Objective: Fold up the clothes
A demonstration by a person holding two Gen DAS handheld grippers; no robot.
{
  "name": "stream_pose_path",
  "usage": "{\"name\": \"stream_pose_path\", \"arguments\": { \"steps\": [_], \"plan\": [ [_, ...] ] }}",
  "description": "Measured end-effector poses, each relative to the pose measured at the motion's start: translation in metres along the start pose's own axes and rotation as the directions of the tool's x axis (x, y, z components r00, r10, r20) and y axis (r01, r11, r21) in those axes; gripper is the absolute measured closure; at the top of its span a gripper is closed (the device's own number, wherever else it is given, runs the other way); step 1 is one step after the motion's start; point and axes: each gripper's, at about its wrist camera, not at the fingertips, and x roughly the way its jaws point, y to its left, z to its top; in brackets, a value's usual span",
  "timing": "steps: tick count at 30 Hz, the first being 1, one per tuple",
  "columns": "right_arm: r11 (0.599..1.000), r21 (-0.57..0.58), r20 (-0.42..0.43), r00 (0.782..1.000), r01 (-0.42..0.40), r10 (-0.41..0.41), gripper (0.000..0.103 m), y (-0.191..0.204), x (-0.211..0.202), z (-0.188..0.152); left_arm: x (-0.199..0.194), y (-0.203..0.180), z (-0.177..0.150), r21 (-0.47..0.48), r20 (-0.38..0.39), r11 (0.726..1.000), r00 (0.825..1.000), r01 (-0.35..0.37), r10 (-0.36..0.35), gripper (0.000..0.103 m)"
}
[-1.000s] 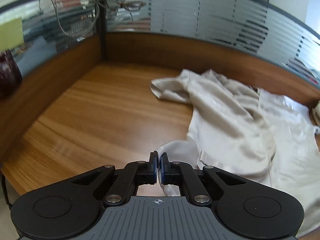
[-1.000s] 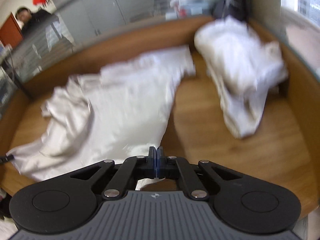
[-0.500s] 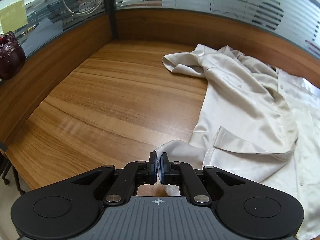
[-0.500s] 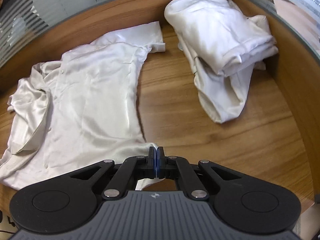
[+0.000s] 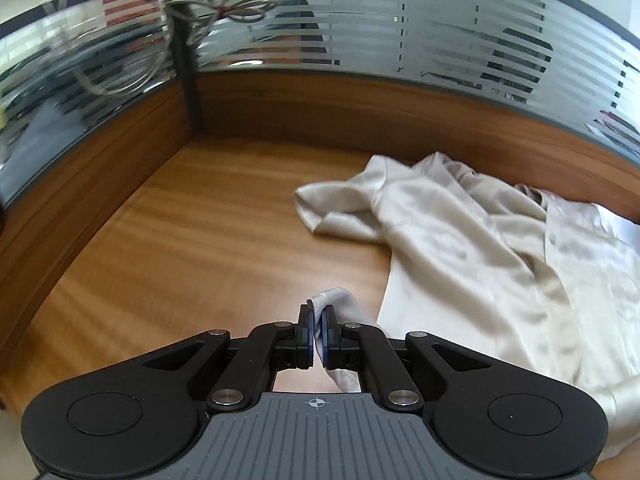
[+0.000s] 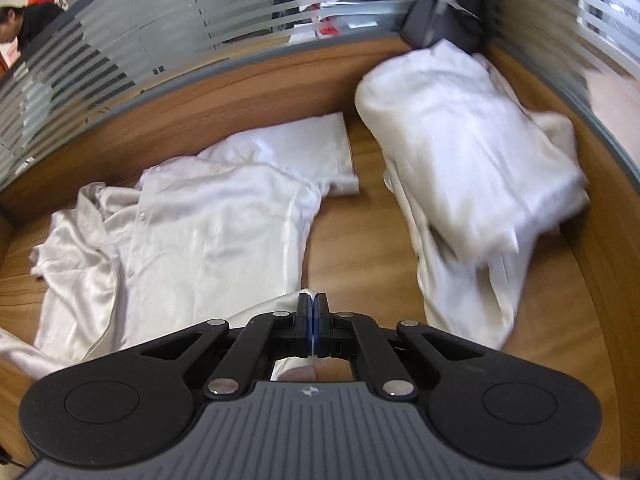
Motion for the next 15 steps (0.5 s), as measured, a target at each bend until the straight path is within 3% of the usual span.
{"name": "stream_pose_path", "arguments": {
  "steps": [15],
  "plan": [
    [0.994, -0.065, -0.161, 0.982, 0.091, -0.1, 0.1, 0.004, 0.122, 0.067, 0.122, -0.044, 0.071, 0.069, -0.136, 0.998, 0.99, -0.009, 0.019, 0.093]
  ]
}}
